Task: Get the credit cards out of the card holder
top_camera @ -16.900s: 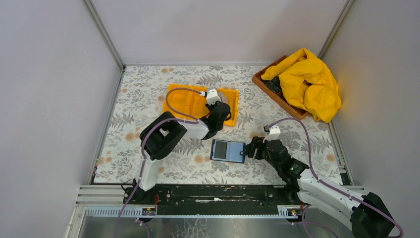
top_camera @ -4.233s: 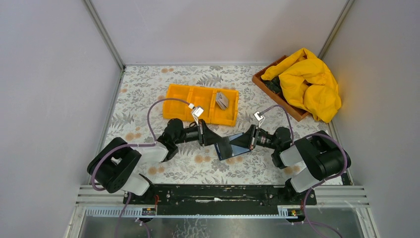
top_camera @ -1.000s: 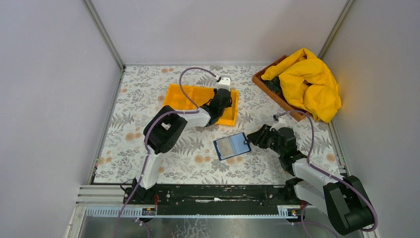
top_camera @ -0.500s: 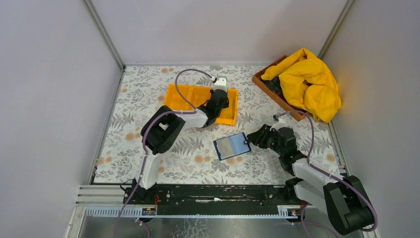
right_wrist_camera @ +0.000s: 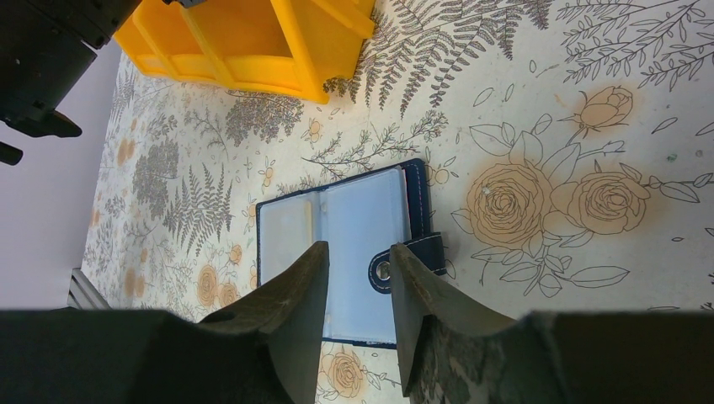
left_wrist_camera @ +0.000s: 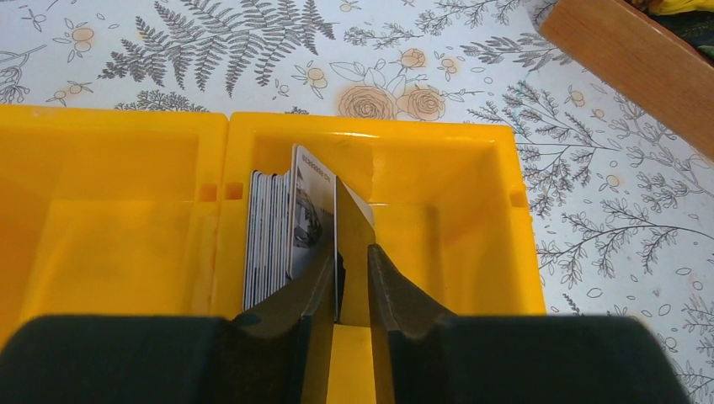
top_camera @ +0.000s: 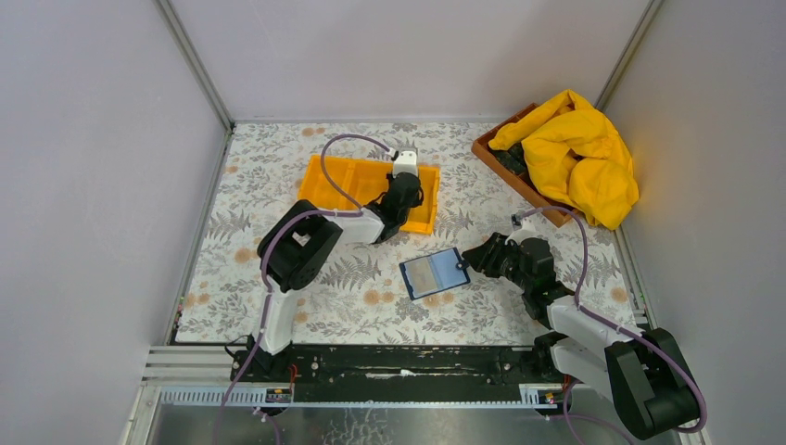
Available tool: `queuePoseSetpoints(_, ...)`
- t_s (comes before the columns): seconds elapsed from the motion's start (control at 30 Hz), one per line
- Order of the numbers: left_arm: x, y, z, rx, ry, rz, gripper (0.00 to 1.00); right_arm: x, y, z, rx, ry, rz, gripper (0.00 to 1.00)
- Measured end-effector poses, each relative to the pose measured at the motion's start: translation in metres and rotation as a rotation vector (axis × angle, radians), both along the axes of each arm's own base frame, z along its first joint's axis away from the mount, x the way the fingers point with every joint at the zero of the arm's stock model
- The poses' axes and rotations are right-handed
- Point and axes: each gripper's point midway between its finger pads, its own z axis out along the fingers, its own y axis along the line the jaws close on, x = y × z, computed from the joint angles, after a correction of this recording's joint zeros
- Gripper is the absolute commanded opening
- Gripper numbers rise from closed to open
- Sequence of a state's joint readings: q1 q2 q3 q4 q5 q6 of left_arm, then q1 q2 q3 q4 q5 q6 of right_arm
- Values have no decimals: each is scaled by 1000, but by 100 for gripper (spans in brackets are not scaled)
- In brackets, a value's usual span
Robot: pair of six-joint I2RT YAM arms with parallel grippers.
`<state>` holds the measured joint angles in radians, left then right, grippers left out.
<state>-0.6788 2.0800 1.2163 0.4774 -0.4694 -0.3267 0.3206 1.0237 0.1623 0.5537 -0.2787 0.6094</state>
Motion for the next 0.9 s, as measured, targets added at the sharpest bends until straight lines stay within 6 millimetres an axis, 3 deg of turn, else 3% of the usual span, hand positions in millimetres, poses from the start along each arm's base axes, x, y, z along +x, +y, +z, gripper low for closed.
queuePoseSetpoints(0.23, -1, 4, 7, -2, -11, 12, 34, 0, 0, 0, 0, 0, 0, 40)
queuePoseSetpoints(0.57, 1, 9, 20, -9, -34, 37, 35, 0, 0, 0, 0, 0, 1, 40)
queuePoseSetpoints(0.9, -7, 30, 41, 0, -65, 85, 35, 0, 0, -1, -1, 5, 2, 40)
